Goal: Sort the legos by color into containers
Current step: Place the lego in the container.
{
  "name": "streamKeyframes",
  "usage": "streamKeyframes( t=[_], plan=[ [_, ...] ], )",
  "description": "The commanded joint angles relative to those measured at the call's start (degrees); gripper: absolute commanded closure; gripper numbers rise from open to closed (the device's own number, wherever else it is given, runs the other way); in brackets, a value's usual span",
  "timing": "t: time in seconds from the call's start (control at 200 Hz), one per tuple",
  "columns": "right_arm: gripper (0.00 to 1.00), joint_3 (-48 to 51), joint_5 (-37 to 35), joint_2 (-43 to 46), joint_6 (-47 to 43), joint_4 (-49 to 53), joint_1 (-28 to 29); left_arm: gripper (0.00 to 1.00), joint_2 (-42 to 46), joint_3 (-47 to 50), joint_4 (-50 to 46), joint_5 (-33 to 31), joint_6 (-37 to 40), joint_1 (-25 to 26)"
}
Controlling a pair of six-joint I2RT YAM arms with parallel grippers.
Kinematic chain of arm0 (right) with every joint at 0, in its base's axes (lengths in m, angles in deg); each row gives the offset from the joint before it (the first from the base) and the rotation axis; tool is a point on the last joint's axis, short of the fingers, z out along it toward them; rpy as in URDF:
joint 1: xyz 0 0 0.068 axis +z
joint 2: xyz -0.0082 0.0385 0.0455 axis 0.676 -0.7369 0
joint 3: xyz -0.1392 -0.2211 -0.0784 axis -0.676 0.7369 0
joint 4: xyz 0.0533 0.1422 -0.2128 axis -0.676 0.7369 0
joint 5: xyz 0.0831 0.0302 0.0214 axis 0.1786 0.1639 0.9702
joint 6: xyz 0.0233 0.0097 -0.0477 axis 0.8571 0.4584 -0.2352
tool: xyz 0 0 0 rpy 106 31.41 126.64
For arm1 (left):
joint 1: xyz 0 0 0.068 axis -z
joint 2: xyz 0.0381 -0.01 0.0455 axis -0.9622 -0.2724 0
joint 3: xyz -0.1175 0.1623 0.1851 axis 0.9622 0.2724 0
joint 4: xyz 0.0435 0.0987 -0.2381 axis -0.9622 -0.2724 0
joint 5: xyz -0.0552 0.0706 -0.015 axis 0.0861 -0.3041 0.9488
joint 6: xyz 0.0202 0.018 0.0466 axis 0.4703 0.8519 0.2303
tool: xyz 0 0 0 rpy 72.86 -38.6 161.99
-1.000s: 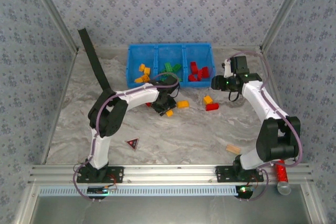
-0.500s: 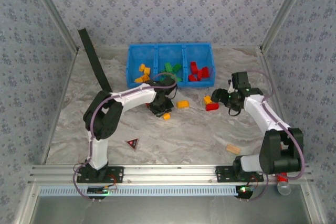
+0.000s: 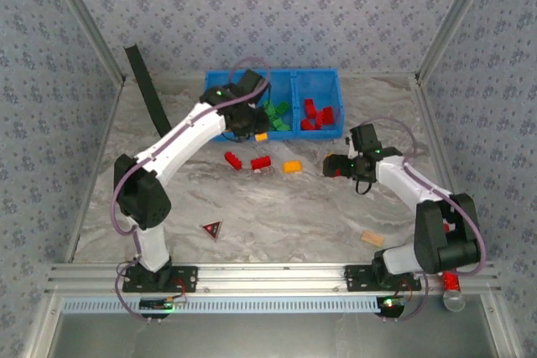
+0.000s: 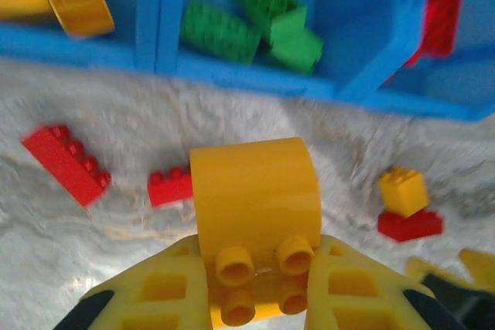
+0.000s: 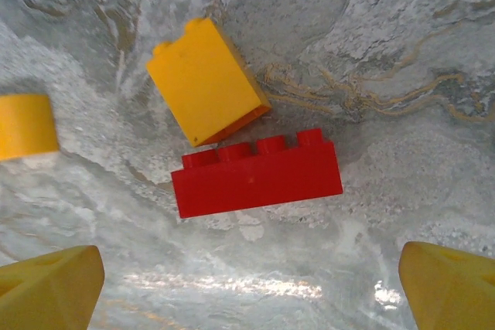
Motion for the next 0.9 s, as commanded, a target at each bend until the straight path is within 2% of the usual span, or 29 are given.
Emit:
streamKeyframes(
  t=[0.0, 0.315, 0.495, 0.894],
  plan=[
    [0.0, -1.05, -4.76, -2.44, -4.56, -0.62, 0.98, 0.89, -3.56, -8.09, -5.42, -3.25, 6.57, -3.01],
    [0.0, -4.63, -8.48, -9.14, -7.39, -0.46, 2.74, 0.89, -17.35, -25.62, -10.26, -5.49, 12.01, -8.78],
    [0.05, -7.27, -8.65, -12.45, -8.05, 0.63, 3.07, 0.88, -25.88, -33.03, -13.25, -4.99, 13.4, -10.84],
    [0.24, -9.97, -9.03, -16.31, -8.01, 4.84, 4.26, 0.81, -32.47, -33.85, -12.36, -1.84, 12.44, -13.96]
  ],
)
